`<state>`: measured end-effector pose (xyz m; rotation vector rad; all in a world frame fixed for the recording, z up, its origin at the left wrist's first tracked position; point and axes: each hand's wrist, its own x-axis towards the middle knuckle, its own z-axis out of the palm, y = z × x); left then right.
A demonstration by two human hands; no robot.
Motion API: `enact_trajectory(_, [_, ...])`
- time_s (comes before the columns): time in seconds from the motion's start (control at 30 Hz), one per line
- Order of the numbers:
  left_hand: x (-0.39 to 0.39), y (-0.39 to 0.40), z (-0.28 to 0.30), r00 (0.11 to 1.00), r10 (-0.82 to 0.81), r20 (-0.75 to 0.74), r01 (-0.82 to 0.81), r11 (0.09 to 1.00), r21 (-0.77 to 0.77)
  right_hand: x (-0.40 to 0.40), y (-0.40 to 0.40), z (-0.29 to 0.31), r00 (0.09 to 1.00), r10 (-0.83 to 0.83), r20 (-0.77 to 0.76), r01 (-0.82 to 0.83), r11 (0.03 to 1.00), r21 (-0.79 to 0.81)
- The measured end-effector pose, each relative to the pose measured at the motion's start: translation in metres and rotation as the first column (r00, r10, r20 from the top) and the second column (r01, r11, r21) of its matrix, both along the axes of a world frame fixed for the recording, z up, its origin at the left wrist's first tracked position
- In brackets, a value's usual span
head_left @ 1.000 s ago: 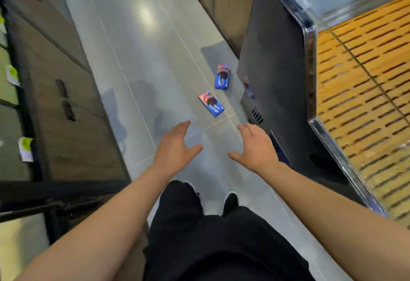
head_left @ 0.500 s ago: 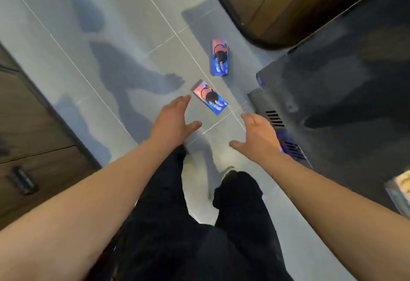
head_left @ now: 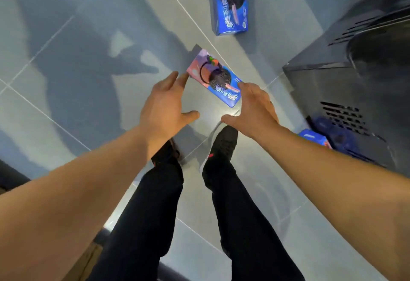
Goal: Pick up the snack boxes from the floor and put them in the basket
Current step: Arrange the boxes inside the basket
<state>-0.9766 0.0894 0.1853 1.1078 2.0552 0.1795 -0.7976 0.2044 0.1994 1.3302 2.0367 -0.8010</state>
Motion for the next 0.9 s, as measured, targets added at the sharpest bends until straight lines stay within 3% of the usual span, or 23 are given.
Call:
enact_trajectory(0.1, [0.012,0.020,-0.077,0.993,-0.117,-0.030,0.116,0.993,-0.011,0.012,0.008,-0.074,1.000,-0.021,0.016,0.022,1.000,-0.017])
enact_trajectory(0.23, [0.028,0.052,-0.169,0.936,-0.298,-0.189,0.296,0.954,-0.035,0.018,0.020,-0.162,0.998,-0.056,-0.020,0.056,0.998,0.024])
enact_trajectory(0.37, [0.040,0.080,-0.227,0.897,-0.291,-0.332,0.324,0.945,0.046,0.014,0.027,-0.220,0.993,-0.111,-0.025,0.113,0.991,0.079])
enact_trajectory(0.5, [0.040,0.086,-0.253,0.876,-0.258,-0.407,0.320,0.943,0.090,0.012,0.021,-0.238,0.994,-0.103,-0.032,0.107,0.985,0.139])
enact_trajectory(0.6, [0.039,0.071,-0.239,0.904,-0.228,-0.361,0.268,0.961,0.063,0.015,0.020,-0.222,1.000,0.009,-0.021,-0.006,0.990,0.140])
enact_trajectory(0.7, [0.035,0.050,-0.189,0.954,-0.139,-0.267,0.151,0.988,0.022,0.016,0.012,-0.175,0.994,0.080,-0.068,-0.071,0.990,0.123])
enact_trajectory(0.9, [0.015,0.012,-0.023,0.981,-0.072,-0.181,0.093,0.989,0.114,0.006,-0.013,-0.012,0.980,0.132,-0.152,-0.117,0.988,0.105])
